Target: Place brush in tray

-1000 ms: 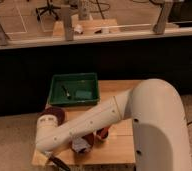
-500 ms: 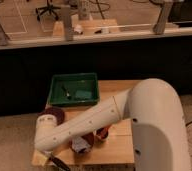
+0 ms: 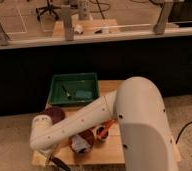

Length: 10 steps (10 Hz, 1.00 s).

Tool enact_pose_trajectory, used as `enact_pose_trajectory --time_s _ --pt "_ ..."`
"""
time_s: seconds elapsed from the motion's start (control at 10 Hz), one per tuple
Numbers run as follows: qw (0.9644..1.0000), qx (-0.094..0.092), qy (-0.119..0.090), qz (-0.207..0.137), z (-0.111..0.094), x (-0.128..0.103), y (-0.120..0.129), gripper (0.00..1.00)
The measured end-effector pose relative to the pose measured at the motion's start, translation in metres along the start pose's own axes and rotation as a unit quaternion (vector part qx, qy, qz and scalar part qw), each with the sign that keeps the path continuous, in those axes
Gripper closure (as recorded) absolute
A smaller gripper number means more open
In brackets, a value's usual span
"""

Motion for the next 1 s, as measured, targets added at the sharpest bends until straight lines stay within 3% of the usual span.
enact_pose_trajectory --time_s 0.1,0.3,0.7,0.8,1.0 --pt "1.0000 0.001 -0.004 0.001 0.0046 -0.0009 0.0010 0.21" --pt "0.9999 0.000 -0.011 0.003 0.0087 -0.0031 0.0028 0.38" --pt "0.9999 0.010 -0.006 0.008 0.0066 -0.0018 0.0034 0.80" --pt "0.9999 0.011 -0.006 0.007 0.0046 -0.0015 0.0027 0.86" --pt "0.9999 0.011 -0.007 0.009 0.0036 -0.0037 0.0031 0.89"
